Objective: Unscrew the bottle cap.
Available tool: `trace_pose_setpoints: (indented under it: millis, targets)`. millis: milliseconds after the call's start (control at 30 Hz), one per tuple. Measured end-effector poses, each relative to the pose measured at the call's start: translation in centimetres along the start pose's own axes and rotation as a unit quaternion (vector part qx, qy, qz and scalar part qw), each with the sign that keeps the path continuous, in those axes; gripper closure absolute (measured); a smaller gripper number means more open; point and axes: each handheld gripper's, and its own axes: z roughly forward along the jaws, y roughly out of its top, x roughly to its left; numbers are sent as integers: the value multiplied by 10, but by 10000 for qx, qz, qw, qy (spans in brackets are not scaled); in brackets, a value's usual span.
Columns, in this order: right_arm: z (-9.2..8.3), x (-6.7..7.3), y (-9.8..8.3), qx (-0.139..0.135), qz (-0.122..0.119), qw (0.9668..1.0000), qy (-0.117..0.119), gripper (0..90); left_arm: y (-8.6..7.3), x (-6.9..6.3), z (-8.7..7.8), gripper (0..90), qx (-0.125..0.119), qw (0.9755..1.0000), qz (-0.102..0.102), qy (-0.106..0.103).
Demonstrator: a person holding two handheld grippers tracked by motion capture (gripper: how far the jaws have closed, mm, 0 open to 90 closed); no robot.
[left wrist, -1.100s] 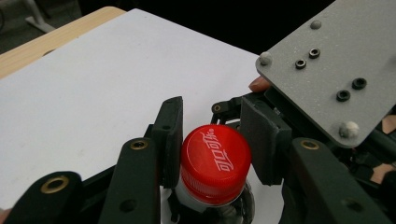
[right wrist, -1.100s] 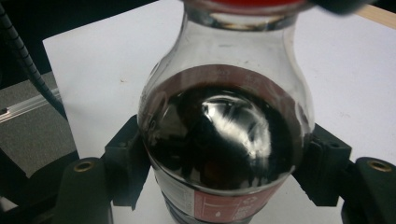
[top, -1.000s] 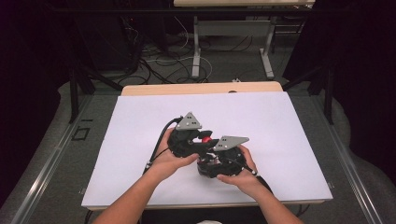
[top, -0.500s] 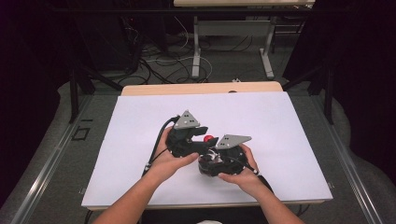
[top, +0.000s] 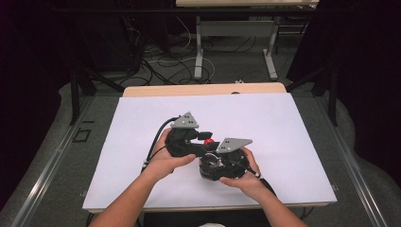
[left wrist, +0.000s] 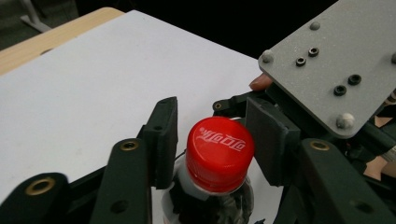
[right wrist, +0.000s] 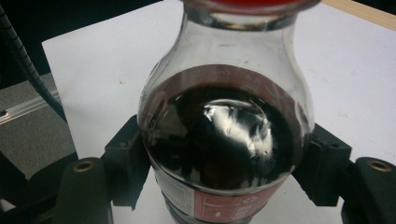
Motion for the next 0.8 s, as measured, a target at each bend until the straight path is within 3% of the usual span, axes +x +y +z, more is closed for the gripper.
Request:
trace_pose_setpoints:
  millis: [33, 167, 300, 400, 533, 633, 800]
  targets:
    - [-1, 0, 0, 74, 1, 10000, 22, 297, 0, -2, 2, 580, -87, 9999, -37, 81]
    - [0, -1, -1, 51, 46, 10000, -11, 297, 0, -8, 5, 607, -58, 9995, 31, 317]
    - [0, -3, -1, -33, 6, 9999, -116, 297, 2, -17, 7, 611, -112, 9973, 15, 725]
    - [0, -3, -1, -36, 60, 9999, -108, 297, 4, -22, 9, 611, -112, 9957, -4, 918]
    - [-1, -3, -1, -62, 87, 9999, -123, 297, 5, -22, 9, 604, -70, 9960, -145, 884]
    - [-1, -4, -1, -59, 71, 9999, -124, 297, 5, -22, 7, 519, -109, 9964, -115, 830]
    - [-2, -5, -1, -46, 44, 9999, -100, 297, 5, -18, -3, 488, -93, 9975, -11, 702]
